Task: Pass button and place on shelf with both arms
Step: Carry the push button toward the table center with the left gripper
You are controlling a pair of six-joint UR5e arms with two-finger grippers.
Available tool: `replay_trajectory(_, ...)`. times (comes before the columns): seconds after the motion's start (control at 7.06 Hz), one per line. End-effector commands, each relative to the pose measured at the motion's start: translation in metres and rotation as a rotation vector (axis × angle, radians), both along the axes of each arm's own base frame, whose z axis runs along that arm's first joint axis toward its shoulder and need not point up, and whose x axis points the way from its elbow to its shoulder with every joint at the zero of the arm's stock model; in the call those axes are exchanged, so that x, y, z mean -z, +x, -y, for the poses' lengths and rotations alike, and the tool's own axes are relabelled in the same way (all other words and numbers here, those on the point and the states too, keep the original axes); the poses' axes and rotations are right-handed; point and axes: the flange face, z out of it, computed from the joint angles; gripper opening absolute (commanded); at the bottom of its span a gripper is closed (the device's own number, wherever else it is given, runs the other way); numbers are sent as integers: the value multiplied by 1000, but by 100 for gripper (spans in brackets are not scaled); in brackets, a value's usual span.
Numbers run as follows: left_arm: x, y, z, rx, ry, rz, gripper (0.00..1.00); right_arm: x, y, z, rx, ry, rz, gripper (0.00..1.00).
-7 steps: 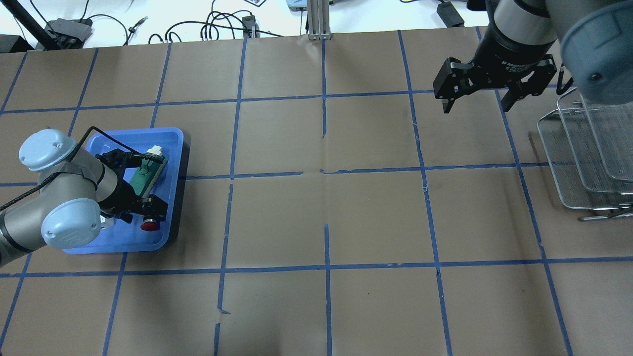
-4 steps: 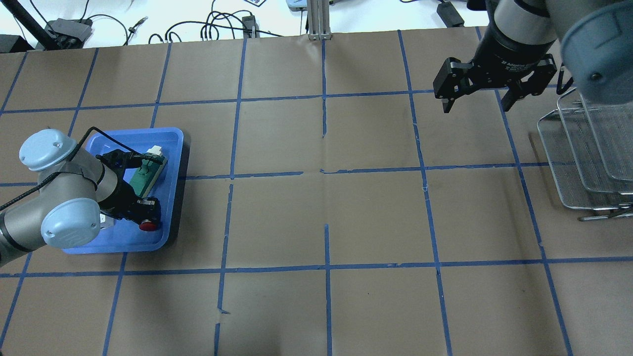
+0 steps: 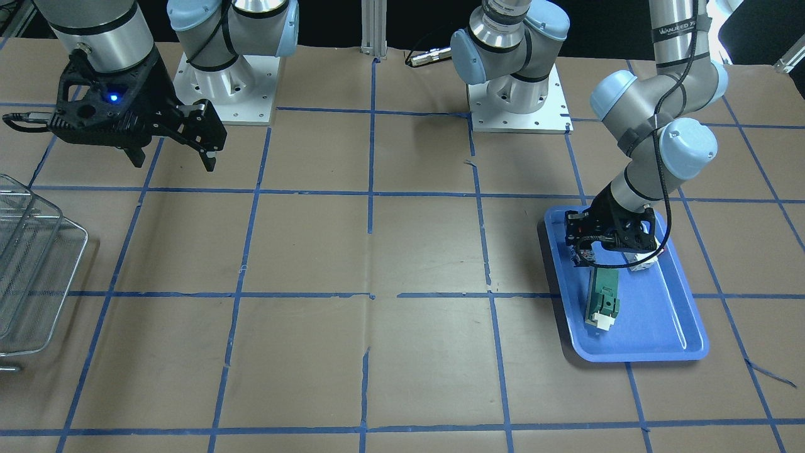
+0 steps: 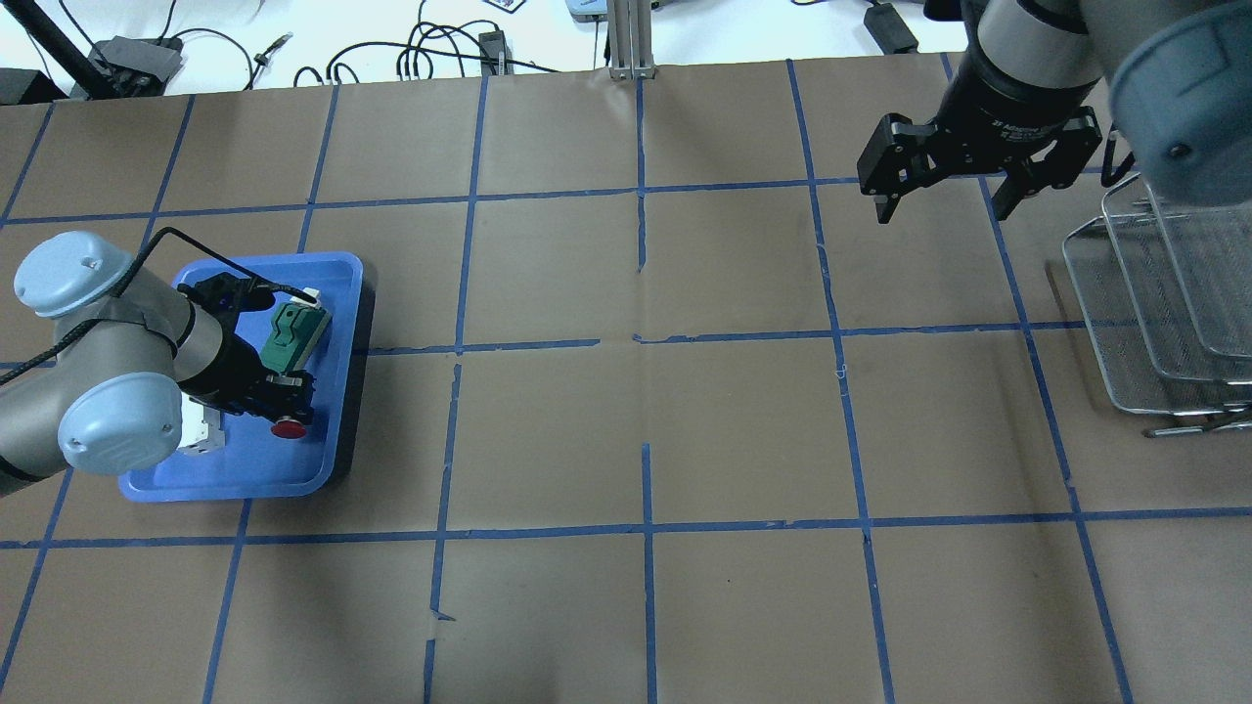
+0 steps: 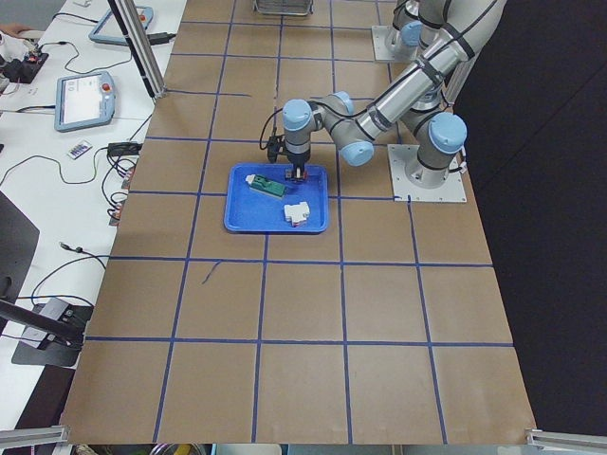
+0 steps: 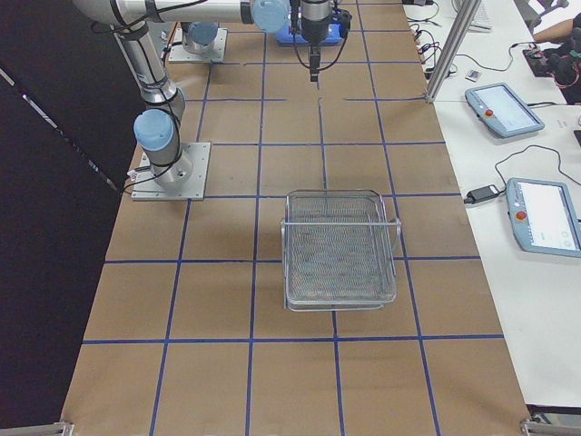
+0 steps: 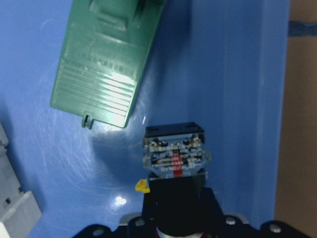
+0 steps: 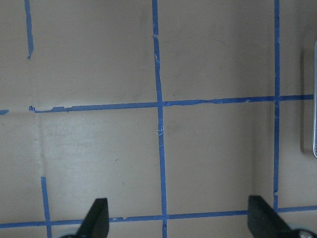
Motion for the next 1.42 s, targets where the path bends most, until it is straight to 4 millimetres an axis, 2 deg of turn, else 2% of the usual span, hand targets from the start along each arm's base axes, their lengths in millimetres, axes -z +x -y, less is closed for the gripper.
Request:
replay_trajectory(0.0,-81,-68,15,156,-16,-47,0,-9,-3,3,-3,-22,-10,100)
replay_trajectory(0.14,-121,-128,11,282,-28,-46,0,-18,-3,1,-2,-40,-14,100)
replay_trajectory(0.28,-147,-178,-6,385,-59,-45,0,-38,2,-3,-11,-78,-14,100)
replay_trajectory(0.57,-182,-282,-64,631,-127,-75,0,-35,-1,1,-5,-74,1,100)
replay_trajectory(0.71,-189,-319,-91,760,-145,-77,0,-41,-2,2,-4,-92,2,100)
replay_trajectory(0.85,-192,-342,-105,882,-169,-91,0,-44,-5,4,2,-100,2,100)
replay_trajectory(0.99,-211,-365,-117,948,-211,-95,0,-47,-17,10,28,-107,61,100)
replay_trajectory(1.13,-231,-373,-107,1029,-248,-95,0,-48,-52,19,32,-119,169,100)
replay_trajectory(1.28,-237,-380,-97,1142,-272,-114,0,-35,-89,28,40,-100,339,100)
